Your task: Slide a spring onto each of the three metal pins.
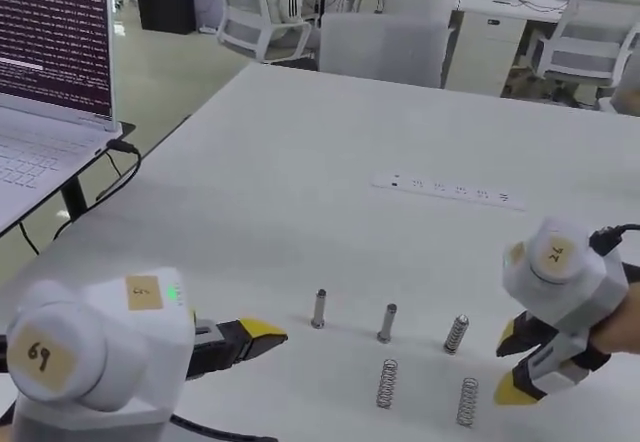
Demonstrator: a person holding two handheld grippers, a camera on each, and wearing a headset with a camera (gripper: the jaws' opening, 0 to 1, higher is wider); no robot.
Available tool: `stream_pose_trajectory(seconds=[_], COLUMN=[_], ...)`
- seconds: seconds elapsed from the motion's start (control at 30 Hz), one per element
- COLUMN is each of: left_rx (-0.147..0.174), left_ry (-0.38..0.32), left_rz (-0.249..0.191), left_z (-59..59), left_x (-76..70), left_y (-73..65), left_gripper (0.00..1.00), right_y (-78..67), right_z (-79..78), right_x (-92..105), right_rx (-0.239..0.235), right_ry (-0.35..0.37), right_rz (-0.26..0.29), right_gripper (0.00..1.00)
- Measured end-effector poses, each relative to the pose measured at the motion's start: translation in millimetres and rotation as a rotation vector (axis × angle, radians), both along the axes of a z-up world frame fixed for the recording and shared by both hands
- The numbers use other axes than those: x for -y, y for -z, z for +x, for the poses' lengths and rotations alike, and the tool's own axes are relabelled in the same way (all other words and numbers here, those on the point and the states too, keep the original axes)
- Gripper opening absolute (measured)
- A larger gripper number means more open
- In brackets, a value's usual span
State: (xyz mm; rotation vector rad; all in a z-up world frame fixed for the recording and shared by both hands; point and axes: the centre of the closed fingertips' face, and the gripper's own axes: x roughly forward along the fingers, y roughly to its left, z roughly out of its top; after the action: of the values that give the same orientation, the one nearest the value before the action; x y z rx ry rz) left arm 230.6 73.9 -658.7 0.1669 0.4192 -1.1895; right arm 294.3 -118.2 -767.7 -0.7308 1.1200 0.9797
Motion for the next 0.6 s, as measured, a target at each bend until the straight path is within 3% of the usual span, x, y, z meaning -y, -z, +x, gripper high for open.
stream_pose_trajectory(seconds=[0.6], left_rx=[-0.002], left_ry=[-0.009], left_rz=[-0.002], left_z=[-1.6], left_x=[-0.5], left_y=[-3.3], left_gripper=[0.66], right_y=[25.2], right_z=[0.4], right_x=[-8.1], right_rx=[-0.022], right_ry=[-0.011], right_rz=[0.007], right_gripper=[0.32])
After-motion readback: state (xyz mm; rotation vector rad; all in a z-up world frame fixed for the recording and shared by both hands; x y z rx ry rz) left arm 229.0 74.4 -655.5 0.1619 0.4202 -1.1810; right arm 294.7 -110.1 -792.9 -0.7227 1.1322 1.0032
